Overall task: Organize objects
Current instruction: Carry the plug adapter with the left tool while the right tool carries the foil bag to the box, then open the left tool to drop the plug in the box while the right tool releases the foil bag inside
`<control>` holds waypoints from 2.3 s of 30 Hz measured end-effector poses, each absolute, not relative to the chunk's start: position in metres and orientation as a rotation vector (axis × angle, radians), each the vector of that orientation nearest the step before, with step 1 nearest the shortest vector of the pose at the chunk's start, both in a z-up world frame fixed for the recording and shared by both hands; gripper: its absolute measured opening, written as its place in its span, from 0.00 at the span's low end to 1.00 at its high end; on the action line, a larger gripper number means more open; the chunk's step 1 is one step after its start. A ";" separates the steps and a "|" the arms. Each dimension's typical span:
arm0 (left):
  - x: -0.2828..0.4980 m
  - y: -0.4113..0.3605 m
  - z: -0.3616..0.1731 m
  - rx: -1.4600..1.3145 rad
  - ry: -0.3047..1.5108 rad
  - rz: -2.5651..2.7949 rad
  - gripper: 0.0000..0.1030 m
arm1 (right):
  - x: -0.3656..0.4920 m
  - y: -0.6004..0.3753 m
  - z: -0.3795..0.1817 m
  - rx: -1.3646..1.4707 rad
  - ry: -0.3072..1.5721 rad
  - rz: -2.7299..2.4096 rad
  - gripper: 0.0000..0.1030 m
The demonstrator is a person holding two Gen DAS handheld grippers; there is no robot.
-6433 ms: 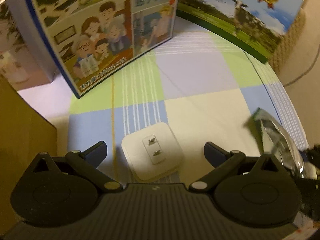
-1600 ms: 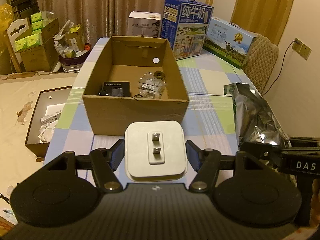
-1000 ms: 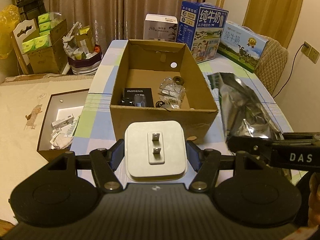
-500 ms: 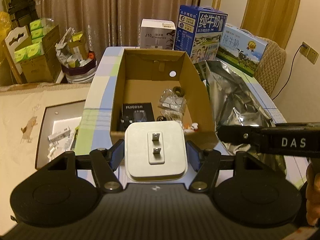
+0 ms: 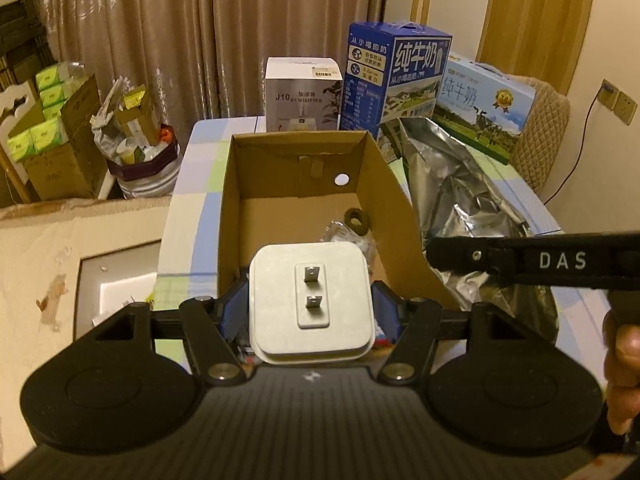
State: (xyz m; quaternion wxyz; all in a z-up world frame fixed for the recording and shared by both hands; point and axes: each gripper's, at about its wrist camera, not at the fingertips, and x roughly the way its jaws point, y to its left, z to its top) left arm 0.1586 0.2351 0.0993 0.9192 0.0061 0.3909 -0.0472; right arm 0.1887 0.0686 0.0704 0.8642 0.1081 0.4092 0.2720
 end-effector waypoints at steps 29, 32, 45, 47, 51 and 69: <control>0.250 0.240 0.057 0.067 0.905 -0.116 0.59 | 0.262 0.082 0.034 0.197 0.906 0.476 0.33; 0.253 0.239 0.053 0.064 0.911 -0.117 0.59 | 0.265 0.083 0.033 0.199 0.910 0.475 0.33; 0.264 0.239 0.048 0.067 0.914 -0.119 0.59 | 0.273 0.083 0.026 0.212 0.922 0.472 0.33; 0.265 0.239 0.048 0.069 0.912 -0.120 0.59 | 0.273 0.084 0.026 0.212 0.921 0.472 0.33; 0.268 0.239 0.047 0.065 0.910 -0.120 0.59 | 0.273 0.084 0.026 0.215 0.921 0.473 0.33; 0.260 0.256 0.051 0.029 0.885 -0.083 0.69 | 0.273 0.086 0.026 0.216 0.924 0.476 0.33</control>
